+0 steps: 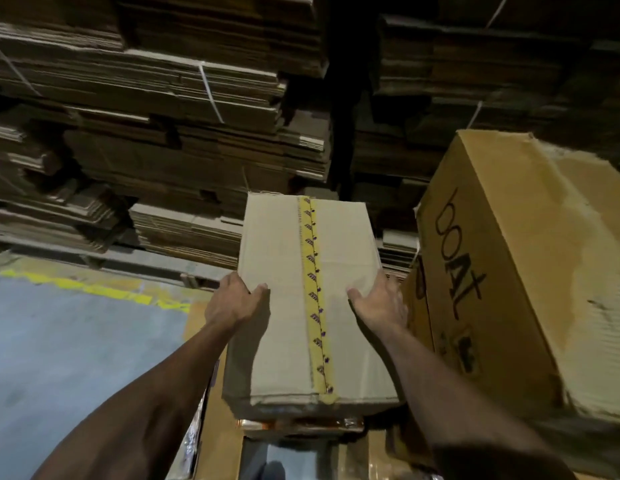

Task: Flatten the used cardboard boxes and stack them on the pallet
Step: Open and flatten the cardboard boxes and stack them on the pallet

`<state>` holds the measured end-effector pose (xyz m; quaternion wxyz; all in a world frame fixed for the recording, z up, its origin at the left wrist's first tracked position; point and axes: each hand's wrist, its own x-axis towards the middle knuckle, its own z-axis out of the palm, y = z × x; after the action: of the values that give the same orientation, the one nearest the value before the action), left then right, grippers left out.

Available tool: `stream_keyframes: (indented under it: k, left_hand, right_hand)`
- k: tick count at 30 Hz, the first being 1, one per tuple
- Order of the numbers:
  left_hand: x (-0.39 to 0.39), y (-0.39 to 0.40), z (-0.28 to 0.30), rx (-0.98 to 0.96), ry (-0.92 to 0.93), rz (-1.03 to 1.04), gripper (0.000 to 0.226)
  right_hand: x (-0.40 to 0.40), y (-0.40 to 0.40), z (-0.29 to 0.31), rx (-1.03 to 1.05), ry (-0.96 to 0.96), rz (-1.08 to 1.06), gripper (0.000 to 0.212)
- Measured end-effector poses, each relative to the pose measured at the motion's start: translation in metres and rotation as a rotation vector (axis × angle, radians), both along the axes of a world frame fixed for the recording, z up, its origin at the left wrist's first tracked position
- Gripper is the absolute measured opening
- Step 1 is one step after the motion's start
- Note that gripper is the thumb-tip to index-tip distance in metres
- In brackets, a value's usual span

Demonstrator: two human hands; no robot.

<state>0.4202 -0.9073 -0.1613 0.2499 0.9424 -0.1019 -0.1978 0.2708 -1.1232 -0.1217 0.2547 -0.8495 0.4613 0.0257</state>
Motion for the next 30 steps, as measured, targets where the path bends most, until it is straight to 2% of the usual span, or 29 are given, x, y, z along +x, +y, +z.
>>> stream_keyframes:
  k: [2,4,11,14,20,24,30]
  left_hand:
    - [0.012,-0.006,-0.014,-0.044,0.048,0.026,0.083]
    - [0.018,-0.011,-0.019,-0.073,0.065,0.05,0.088]
    - [0.03,-0.008,-0.036,-0.27,0.181,0.142,0.072]
    - [0.027,-0.006,-0.037,-0.299,0.19,0.175,0.07]
    - [0.02,-0.008,-0.034,-0.331,0.18,0.209,0.055]
    - [0.014,0.001,-0.024,-0.358,0.176,0.233,0.068]
    - [-0.02,0.029,0.002,-0.41,0.135,0.242,0.061]
  right_hand:
    - [0.01,-0.013,-0.011,0.047,0.021,-0.049,0.093]
    - [0.017,-0.024,-0.021,0.083,0.052,-0.094,0.1]
    - [0.025,-0.035,-0.034,0.163,0.048,-0.217,0.1]
    - [0.023,-0.034,-0.038,0.214,0.025,-0.259,0.106]
    - [0.019,-0.03,-0.033,0.235,-0.016,-0.265,0.102]
    - [0.011,-0.021,-0.022,0.208,-0.073,-0.261,0.096]
    - [-0.019,-0.003,0.001,0.188,-0.132,-0.2,0.089]
